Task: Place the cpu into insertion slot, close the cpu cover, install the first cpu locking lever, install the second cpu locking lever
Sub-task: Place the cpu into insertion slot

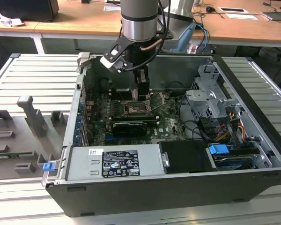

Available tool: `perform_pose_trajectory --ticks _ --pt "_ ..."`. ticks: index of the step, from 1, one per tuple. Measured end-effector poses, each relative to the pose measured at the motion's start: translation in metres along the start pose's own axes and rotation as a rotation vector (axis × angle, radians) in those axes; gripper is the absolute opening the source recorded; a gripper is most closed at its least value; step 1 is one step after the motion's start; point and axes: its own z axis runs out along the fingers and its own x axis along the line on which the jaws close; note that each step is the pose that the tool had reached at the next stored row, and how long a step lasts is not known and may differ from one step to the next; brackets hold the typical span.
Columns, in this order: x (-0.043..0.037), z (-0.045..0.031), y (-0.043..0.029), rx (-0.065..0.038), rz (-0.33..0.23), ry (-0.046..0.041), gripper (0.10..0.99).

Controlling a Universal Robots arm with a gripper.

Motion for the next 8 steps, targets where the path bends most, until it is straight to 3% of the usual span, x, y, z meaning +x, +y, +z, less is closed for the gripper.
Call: perform_pose_trajectory --ticks 4,8 --pt "0.0104 0.0088 -0.0078 0.000 0.001 -0.0001 0.529" --pt "0.0145 0.0168 -0.0107 0.000 0.002 -0.0001 0.529"
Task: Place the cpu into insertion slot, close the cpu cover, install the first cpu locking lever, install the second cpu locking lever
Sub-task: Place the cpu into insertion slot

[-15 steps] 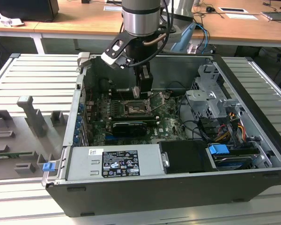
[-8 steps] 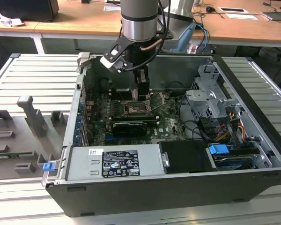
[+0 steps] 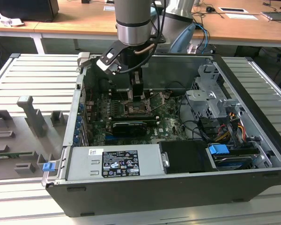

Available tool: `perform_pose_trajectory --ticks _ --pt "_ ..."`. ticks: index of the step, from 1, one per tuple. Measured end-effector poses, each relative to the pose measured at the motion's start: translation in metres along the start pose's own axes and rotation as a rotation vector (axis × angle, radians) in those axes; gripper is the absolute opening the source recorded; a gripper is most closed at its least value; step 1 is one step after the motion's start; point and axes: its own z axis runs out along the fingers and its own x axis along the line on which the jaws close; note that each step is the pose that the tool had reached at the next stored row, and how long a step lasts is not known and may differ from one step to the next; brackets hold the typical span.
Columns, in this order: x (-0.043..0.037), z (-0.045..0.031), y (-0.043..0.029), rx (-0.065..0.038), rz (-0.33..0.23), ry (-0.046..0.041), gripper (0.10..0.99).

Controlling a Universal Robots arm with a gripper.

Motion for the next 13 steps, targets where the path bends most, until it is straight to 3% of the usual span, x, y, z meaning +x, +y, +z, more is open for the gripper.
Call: perform_pose_trajectory --ticks 13 --pt "0.0021 0.0340 0.0002 0.001 0.012 -0.0009 0.529"
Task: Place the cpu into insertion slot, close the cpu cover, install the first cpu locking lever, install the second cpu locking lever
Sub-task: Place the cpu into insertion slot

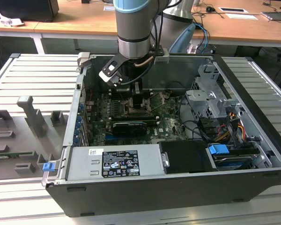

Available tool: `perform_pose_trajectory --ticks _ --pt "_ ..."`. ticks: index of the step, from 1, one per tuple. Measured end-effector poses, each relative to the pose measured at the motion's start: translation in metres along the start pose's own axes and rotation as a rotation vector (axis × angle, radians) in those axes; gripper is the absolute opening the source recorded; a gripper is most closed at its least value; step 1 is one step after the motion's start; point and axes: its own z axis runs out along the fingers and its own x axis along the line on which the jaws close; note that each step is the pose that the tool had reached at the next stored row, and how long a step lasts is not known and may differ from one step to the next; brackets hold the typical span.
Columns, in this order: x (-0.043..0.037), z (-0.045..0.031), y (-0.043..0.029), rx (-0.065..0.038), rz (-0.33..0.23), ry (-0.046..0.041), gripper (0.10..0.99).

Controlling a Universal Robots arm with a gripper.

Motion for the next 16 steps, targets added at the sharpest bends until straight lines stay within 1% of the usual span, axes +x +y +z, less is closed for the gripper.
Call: perform_pose_trajectory --ticks 5,6,8,10,12,16 --pt "0.0008 0.0081 -0.0005 0.000 0.013 -0.0012 0.529" --pt "0.0017 0.0112 -0.0007 0.000 0.013 -0.0012 0.529" --pt "0.0032 0.0144 -0.0009 0.000 0.013 -0.0010 0.529" --pt "0.0050 0.0205 -0.0014 0.000 0.017 -0.0015 0.529" --pt "0.0051 0.0224 -0.0015 0.000 0.029 -0.0030 0.529" --pt "0.0054 0.0229 -0.0010 0.000 0.033 -0.0034 0.529"
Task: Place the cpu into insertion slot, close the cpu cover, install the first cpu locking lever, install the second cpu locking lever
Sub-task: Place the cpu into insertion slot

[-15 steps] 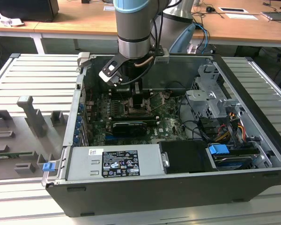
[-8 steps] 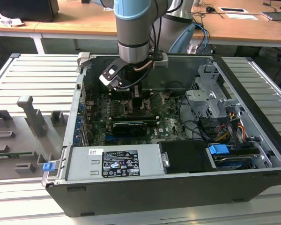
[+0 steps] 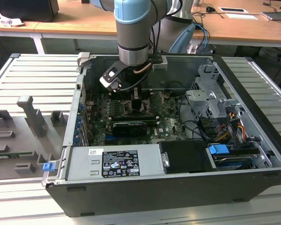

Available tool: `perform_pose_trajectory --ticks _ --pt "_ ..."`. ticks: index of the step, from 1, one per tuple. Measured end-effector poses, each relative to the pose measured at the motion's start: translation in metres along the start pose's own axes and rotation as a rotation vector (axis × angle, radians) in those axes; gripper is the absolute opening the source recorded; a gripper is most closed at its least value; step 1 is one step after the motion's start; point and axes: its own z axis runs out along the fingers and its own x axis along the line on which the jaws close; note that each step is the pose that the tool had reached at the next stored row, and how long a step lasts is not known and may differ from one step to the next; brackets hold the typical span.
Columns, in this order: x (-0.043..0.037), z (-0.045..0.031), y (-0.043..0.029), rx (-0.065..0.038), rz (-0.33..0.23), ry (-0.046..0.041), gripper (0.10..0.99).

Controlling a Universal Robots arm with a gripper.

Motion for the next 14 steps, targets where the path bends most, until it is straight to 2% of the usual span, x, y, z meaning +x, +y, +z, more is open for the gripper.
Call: perform_pose_trajectory --ticks 14 --pt "0.0028 0.0050 0.0011 0.008 0.003 -0.0012 0.529"
